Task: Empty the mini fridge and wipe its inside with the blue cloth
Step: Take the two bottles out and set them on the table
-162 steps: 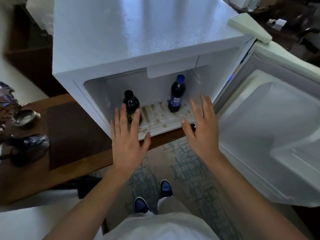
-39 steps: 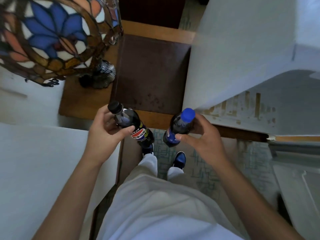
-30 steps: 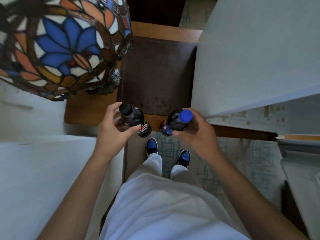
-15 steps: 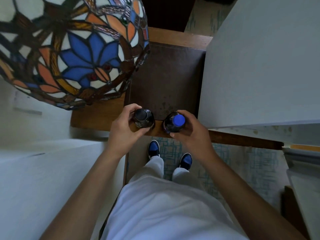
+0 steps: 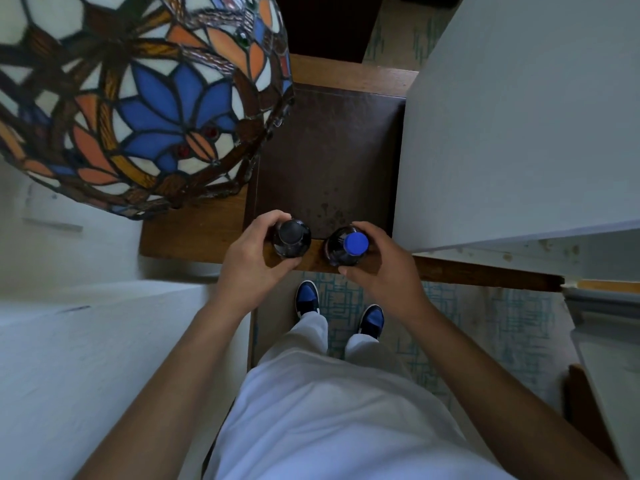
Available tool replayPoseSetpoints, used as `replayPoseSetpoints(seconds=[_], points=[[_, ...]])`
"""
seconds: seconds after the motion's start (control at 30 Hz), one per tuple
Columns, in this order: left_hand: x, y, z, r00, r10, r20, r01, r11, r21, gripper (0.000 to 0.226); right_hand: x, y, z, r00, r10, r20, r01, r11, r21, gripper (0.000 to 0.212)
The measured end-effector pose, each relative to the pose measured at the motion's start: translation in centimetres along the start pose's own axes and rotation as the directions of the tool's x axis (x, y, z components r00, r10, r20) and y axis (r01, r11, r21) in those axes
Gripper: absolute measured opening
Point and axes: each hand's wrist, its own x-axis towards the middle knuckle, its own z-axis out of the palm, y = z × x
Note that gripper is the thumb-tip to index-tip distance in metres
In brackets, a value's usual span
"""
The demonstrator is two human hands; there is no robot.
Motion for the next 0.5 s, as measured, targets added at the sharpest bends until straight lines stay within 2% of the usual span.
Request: replayPoseSetpoints(seconds=[0.2,0.33,0.5], points=[[-0.7,-0.2,0.2,0.999,-0.009,-0.034,0.007,0.999,-0.036,0.071,-0.5,0.2,0.2,1.000,-0.013,-0.015,0.013,1.000,-0.010,0.074],[-1.2,-0.1,0.5,0.998,-0.014,-0.062,0.012,0.999,-0.033,0.070,-0.9,-0.3,-0.1,0.996,-0.062,-0.063,0.061,0.998,-0.011,0.068],[-1.8,0.3,0.5,0.994,0.043,-0.100,-0.042,0.999,0.016,0.064,-1.8,-1.1,-0.9,0.993,-0.060,-0.100,0.060,0.998,-0.007,0.067]])
